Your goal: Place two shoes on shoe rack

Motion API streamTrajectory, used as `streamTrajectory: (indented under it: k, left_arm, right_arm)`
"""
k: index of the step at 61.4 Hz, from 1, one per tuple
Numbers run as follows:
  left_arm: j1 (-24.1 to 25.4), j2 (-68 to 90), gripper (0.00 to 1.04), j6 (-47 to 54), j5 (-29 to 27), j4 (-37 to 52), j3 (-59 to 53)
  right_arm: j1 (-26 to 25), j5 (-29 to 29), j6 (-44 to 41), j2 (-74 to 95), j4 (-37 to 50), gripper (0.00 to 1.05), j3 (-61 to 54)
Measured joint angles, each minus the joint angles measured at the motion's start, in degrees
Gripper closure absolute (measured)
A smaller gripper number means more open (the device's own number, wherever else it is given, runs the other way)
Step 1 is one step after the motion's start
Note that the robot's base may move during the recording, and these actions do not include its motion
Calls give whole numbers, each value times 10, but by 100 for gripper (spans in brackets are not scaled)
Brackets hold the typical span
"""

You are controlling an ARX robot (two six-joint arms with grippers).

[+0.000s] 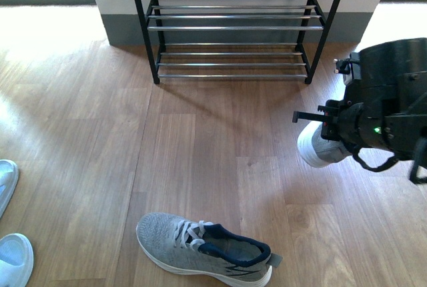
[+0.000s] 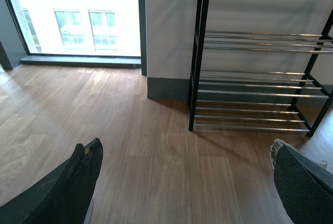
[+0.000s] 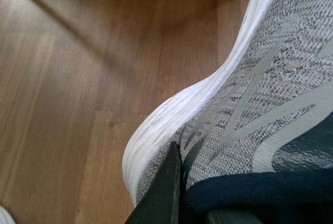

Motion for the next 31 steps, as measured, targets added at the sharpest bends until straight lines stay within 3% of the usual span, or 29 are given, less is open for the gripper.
streamTrajectory:
  k: [3,9,31]
  left_arm:
    - [0,0,9,0,0,0,0]
    - [0,0,9,0,0,0,0]
    - [0,0,9,0,0,0,0]
  right_arm:
    - [-7,-27,-80,-54,44,103,-61]
    - [-24,-61,-154,-165,59,103,-148]
    - [-90,-123,-161,-457,10,103,-298]
